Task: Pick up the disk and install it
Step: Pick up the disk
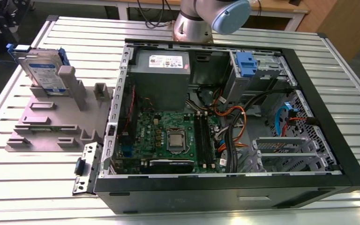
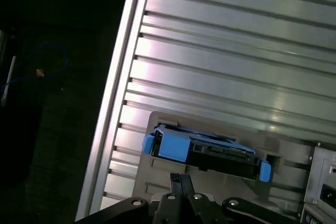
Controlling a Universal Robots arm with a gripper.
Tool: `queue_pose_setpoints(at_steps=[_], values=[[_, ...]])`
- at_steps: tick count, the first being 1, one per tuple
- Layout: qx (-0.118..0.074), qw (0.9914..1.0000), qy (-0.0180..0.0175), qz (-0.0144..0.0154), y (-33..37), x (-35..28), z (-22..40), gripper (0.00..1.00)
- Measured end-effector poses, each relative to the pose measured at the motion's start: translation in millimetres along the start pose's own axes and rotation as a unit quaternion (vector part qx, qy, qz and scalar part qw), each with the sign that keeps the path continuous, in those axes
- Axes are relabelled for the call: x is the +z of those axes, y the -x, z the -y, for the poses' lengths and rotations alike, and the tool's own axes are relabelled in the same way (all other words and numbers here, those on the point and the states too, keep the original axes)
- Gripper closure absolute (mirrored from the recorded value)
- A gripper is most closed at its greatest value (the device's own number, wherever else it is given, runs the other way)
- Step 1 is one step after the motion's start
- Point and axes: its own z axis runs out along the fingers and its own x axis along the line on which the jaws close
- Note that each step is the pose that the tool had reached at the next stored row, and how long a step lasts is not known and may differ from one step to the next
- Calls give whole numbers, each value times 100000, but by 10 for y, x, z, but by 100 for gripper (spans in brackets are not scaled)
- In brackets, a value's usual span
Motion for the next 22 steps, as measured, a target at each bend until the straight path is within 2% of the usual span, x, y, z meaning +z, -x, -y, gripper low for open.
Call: queue_pose_setpoints(at_steps=[5,12,17,22], values=[[-3294,99946,-114,-148,0,0,0,89],[-7895,99687,-277,-359,0,0,0,89],[-9538,99543,-333,-432,0,0,0,89],[-9595,99537,-336,-435,0,0,0,89]])
